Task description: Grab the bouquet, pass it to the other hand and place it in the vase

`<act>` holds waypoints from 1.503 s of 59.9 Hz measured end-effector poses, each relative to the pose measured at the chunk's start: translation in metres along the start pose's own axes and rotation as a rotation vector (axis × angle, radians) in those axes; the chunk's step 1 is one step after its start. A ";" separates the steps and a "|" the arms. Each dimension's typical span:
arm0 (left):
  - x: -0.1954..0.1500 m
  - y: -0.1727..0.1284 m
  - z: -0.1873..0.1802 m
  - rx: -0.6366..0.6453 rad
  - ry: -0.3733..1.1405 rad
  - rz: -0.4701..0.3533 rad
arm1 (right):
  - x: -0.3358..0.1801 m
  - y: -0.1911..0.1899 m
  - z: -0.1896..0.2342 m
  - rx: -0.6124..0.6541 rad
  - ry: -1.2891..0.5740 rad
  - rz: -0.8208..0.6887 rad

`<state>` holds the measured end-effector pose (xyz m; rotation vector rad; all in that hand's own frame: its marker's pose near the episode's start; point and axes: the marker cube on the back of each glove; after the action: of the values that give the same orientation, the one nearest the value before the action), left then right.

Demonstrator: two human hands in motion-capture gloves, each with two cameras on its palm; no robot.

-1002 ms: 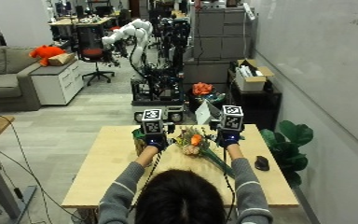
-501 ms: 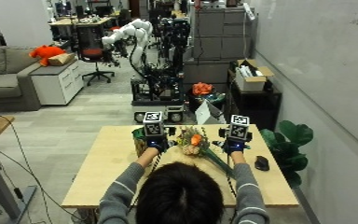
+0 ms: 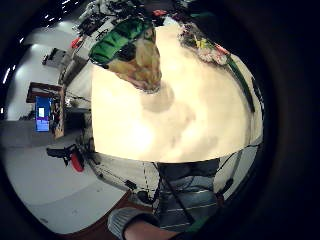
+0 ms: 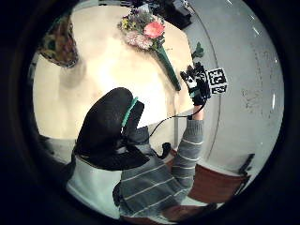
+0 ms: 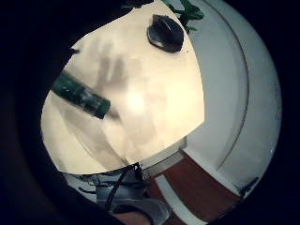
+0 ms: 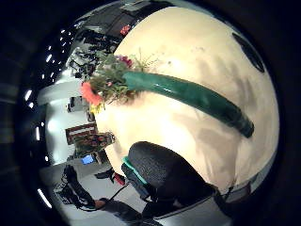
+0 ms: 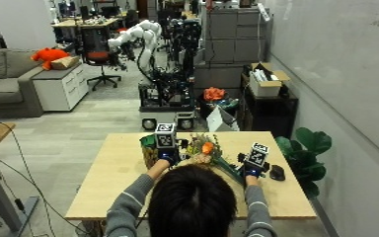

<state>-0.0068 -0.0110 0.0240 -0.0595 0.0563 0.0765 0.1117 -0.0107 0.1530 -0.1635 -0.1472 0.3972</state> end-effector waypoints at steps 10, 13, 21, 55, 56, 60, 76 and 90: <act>0.005 0.027 -0.016 0.016 -0.023 -0.035 | 0.001 -0.012 0.021 0.085 -0.036 0.031; 0.004 0.018 -0.009 0.007 -0.012 -0.013 | 0.004 -0.015 0.029 0.077 -0.026 0.066; 0.005 0.015 -0.004 -0.001 -0.004 0.004 | 0.006 -0.012 0.050 -0.019 -0.018 0.080; 0.001 0.018 0.004 -0.057 0.035 0.030 | 0.004 -0.024 0.085 -0.024 0.007 0.158; 0.002 0.021 0.002 -0.053 0.035 0.028 | 0.003 -0.023 0.085 -0.021 0.002 0.145; 0.003 0.032 0.001 -0.121 0.041 -0.016 | 0.005 -0.017 0.087 -0.042 0.026 0.193; -0.006 -0.007 0.023 -0.044 0.024 0.009 | 0.012 -0.013 0.083 -0.046 0.239 0.357; -0.006 0.003 0.016 -0.062 0.029 0.016 | -0.003 -0.030 0.064 0.262 0.259 0.140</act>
<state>-0.0123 -0.0079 0.0403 -0.1223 0.0839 0.0936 0.1095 -0.0312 0.2211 0.0342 0.1721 0.5267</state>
